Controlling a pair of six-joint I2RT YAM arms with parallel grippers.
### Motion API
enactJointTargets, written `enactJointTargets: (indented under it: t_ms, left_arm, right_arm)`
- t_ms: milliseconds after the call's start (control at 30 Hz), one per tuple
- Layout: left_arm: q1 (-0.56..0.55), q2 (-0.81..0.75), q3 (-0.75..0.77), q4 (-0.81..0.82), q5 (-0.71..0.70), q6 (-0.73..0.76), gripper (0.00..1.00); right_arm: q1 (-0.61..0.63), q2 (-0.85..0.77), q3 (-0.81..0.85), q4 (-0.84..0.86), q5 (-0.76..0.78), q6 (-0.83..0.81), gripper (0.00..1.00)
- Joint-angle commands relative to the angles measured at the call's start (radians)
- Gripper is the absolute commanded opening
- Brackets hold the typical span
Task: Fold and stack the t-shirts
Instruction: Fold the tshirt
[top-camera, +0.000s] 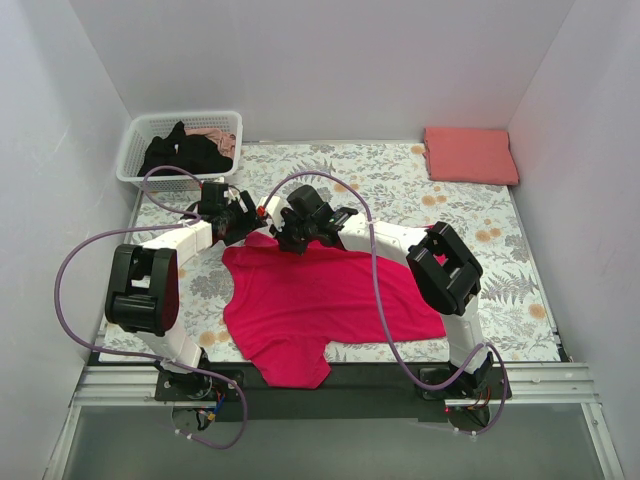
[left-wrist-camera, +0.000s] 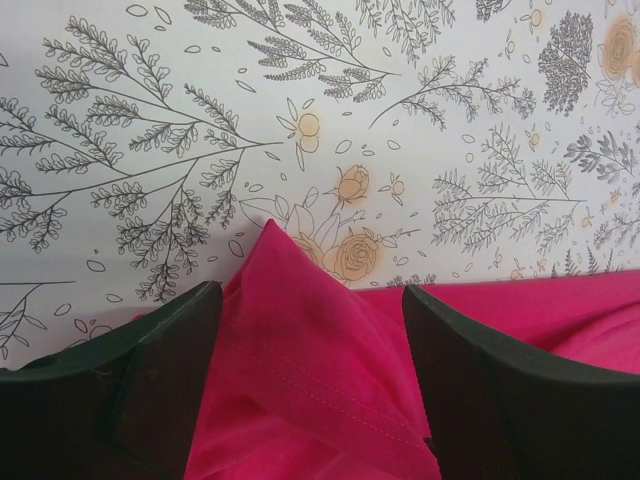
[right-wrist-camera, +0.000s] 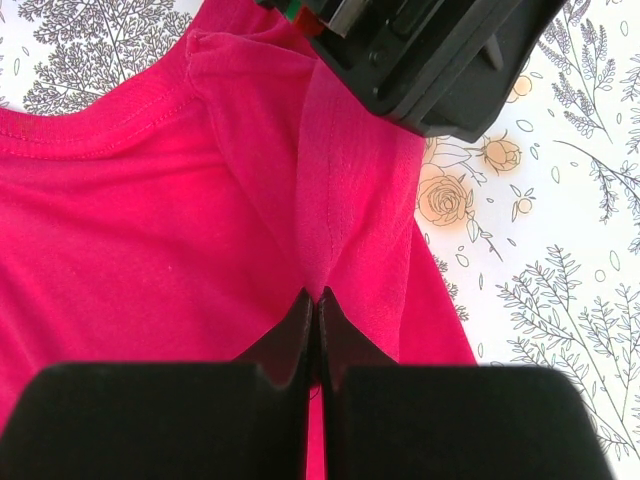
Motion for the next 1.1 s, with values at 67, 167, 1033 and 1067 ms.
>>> enactJointTargets:
  t_ms: [67, 167, 1033, 1067]
  left_arm:
    - [0.006, -0.041, 0.042, -0.029, 0.029, 0.013, 0.66]
    - [0.006, -0.062, 0.043, -0.038, 0.024, 0.013, 0.61]
    - [0.005, 0.042, 0.065, -0.099, -0.024, 0.071, 0.58]
    - [0.006, 0.042, 0.068, -0.102, -0.024, 0.071, 0.57]
  right_arm:
    - [0.001, -0.029, -0.008, 0.039, -0.005, 0.000, 0.01]
    - [0.001, -0.029, -0.009, 0.039, -0.002, 0.000, 0.01]
    - [0.001, -0.030, -0.019, 0.049, 0.000, 0.000, 0.01]
    - [0.001, -0.030, -0.022, 0.049, 0.001, 0.000, 0.01]
